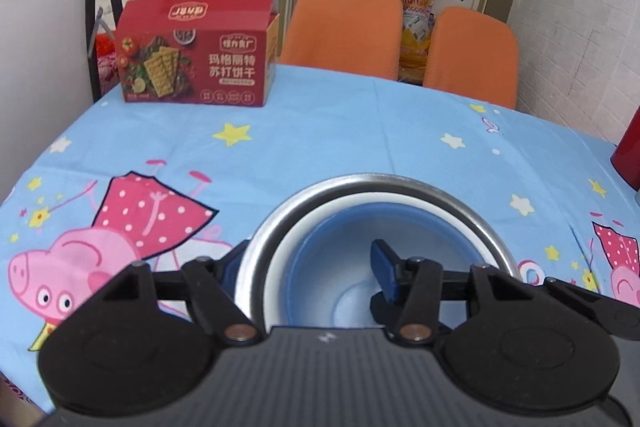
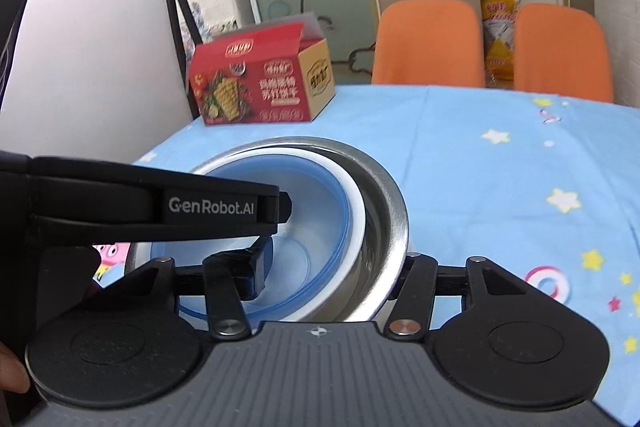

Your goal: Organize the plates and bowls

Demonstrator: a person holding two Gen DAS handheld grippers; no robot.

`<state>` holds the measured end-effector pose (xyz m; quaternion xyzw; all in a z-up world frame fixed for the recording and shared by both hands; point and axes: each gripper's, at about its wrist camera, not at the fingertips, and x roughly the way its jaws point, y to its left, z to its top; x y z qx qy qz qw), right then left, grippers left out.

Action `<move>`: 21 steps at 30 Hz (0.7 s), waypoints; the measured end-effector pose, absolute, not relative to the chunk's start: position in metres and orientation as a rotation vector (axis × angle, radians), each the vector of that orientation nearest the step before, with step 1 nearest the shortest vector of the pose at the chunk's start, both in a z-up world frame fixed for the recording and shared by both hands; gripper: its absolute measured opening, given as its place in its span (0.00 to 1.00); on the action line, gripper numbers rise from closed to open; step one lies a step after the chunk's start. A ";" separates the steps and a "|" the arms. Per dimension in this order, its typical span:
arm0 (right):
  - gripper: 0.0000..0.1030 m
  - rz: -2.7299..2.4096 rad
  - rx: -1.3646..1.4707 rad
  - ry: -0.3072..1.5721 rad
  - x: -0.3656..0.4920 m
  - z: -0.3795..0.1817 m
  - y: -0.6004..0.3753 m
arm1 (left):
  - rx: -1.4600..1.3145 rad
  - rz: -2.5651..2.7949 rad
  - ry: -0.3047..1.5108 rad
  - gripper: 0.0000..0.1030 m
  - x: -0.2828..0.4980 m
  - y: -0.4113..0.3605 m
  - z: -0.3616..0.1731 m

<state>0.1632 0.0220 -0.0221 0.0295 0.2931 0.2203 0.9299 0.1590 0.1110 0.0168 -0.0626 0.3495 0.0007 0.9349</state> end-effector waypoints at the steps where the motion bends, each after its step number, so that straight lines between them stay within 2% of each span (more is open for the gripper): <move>1: 0.87 0.450 0.059 0.608 0.164 -0.024 0.023 | -0.130 0.000 0.720 0.51 0.159 0.112 0.014; 6: 0.89 0.435 0.029 0.612 0.162 -0.031 0.033 | -0.145 -0.010 0.734 0.52 0.163 0.116 0.001; 10: 0.96 0.440 0.025 0.601 0.162 -0.033 0.036 | -0.145 -0.016 0.732 0.55 0.164 0.117 -0.005; 11: 0.98 0.445 0.026 0.599 0.162 -0.033 0.036 | -0.146 -0.020 0.729 0.57 0.164 0.118 -0.006; 13: 1.00 0.458 0.032 0.593 0.161 -0.033 0.036 | -0.157 -0.025 0.710 0.68 0.163 0.119 -0.005; 21: 1.00 0.380 0.087 0.458 0.151 -0.014 0.021 | -0.207 -0.023 0.590 0.69 0.153 0.127 0.017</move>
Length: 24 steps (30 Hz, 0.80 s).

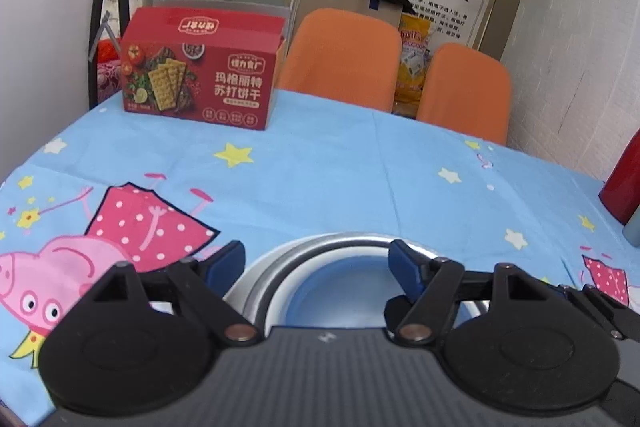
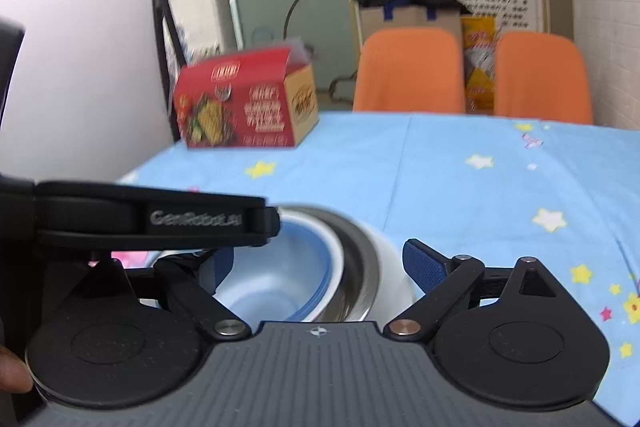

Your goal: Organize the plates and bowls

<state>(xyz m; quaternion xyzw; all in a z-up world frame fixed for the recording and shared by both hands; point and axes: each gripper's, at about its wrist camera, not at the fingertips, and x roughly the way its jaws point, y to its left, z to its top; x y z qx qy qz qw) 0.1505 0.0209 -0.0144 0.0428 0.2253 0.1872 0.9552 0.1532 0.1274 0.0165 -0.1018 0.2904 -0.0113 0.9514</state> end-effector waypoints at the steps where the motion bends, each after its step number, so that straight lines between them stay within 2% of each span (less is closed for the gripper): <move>1: 1.00 0.381 0.099 0.455 0.150 -0.013 0.018 | -0.206 -0.020 0.583 0.69 0.152 0.127 0.020; 8: 1.00 0.304 0.138 0.459 0.136 -0.013 -0.012 | -0.178 -0.016 0.565 0.69 0.125 0.118 0.031; 17: 1.00 0.173 0.123 0.424 0.067 -0.019 -0.053 | -0.145 -0.055 0.558 0.69 0.051 0.075 0.023; 24: 1.00 0.076 0.100 0.409 0.016 -0.028 -0.075 | -0.063 -0.077 0.486 0.69 -0.012 0.042 0.017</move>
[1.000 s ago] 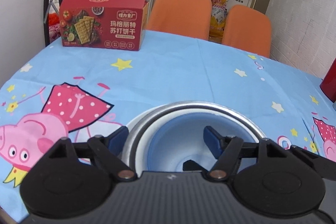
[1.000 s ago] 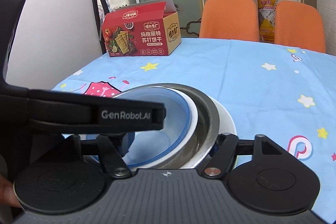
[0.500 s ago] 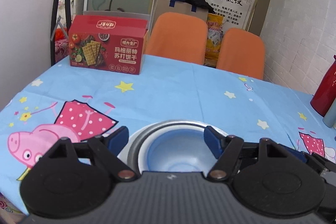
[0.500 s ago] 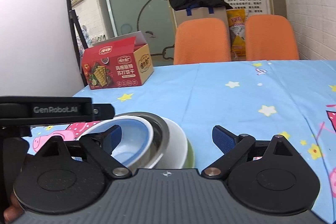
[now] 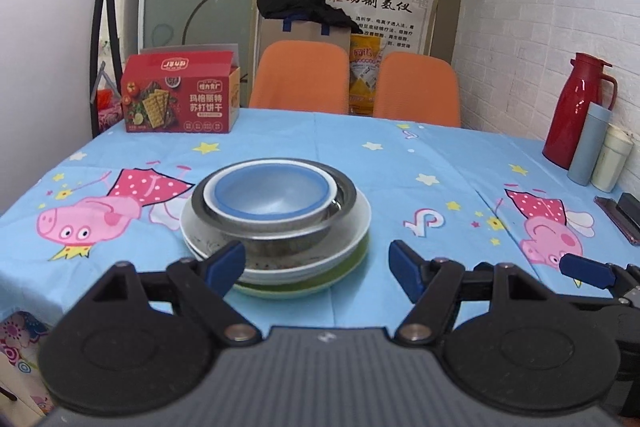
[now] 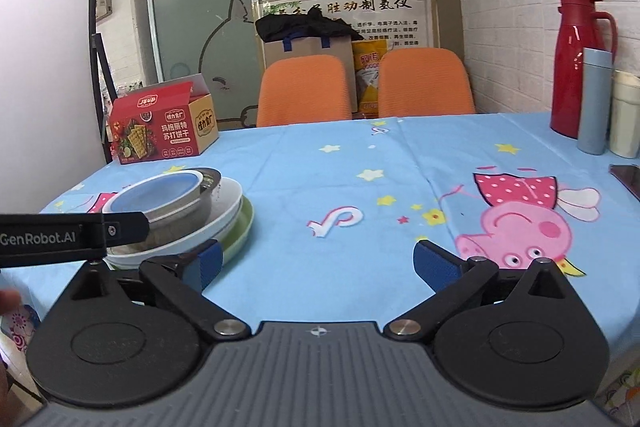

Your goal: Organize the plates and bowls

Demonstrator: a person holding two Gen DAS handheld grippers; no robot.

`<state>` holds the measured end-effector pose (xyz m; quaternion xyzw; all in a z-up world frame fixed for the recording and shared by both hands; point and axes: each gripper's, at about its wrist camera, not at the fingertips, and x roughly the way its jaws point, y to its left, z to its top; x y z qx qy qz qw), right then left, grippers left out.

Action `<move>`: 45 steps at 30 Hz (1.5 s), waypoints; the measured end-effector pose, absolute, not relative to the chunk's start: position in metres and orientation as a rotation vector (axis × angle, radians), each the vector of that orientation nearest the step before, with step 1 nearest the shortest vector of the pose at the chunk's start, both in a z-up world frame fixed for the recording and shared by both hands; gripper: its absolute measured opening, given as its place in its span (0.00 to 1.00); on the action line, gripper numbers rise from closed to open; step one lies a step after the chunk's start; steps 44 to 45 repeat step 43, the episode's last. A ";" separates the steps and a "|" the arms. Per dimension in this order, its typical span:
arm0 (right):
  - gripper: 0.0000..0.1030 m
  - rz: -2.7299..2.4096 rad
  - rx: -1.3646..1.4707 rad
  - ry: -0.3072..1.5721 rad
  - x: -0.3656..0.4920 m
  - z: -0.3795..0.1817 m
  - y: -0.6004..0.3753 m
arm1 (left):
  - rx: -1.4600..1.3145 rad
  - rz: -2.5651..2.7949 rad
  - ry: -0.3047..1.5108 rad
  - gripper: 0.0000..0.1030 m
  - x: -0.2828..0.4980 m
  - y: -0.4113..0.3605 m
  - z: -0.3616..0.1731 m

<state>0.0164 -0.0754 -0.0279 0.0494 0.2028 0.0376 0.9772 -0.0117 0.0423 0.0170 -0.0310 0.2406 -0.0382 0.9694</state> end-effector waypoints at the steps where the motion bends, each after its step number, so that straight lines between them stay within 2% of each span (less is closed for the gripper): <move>1: 1.00 0.063 0.108 0.417 0.012 -0.031 -0.078 | -0.057 -0.088 0.493 0.69 -0.019 0.040 0.015; 9: 1.00 0.052 0.183 0.402 -0.017 -0.039 -0.094 | -0.035 -0.118 0.517 0.69 -0.049 0.030 0.000; 28: 1.00 0.097 0.167 0.422 -0.019 -0.049 -0.089 | -0.037 -0.077 0.595 0.69 -0.036 0.036 -0.021; 45: 1.00 0.104 0.172 0.433 -0.018 -0.051 -0.090 | -0.005 -0.030 0.551 0.69 -0.038 0.035 -0.020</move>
